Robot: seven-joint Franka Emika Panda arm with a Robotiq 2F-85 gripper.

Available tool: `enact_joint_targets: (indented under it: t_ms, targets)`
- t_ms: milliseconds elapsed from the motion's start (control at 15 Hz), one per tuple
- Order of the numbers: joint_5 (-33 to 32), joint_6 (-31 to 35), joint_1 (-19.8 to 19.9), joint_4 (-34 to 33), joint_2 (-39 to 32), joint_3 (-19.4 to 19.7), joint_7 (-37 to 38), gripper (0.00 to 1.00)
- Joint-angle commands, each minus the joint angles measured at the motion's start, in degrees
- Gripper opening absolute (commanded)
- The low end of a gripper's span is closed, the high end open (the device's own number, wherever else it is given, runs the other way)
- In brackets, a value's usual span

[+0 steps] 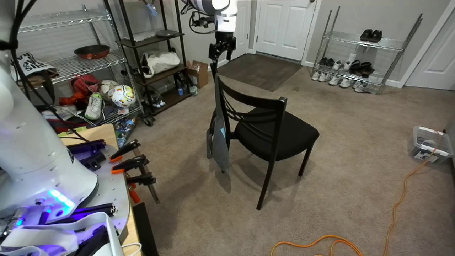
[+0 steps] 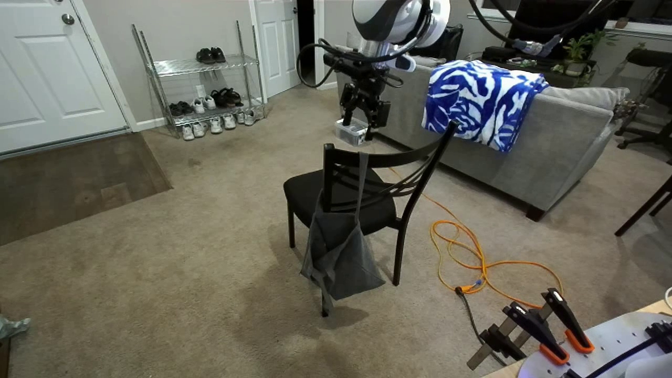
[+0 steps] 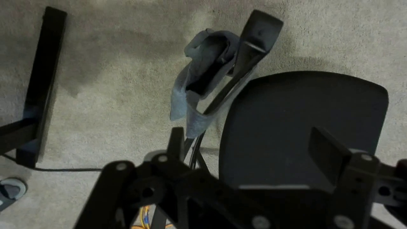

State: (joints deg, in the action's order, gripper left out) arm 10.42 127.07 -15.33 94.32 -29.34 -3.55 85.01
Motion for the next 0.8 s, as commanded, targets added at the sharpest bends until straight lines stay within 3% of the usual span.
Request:
enact_joint_targets:
  t_ms: [0,67,733]
  targets:
    - [6.22,-10.24,3.64,-7.66,-4.94,-3.68,-6.01,1.00]
    - [3.20,-6.10,1.35,-3.72,-2.30,-1.37,-2.17,1.00]
    - [3.44,-6.79,1.42,-4.89,-3.35,-1.38,-2.57,1.00]
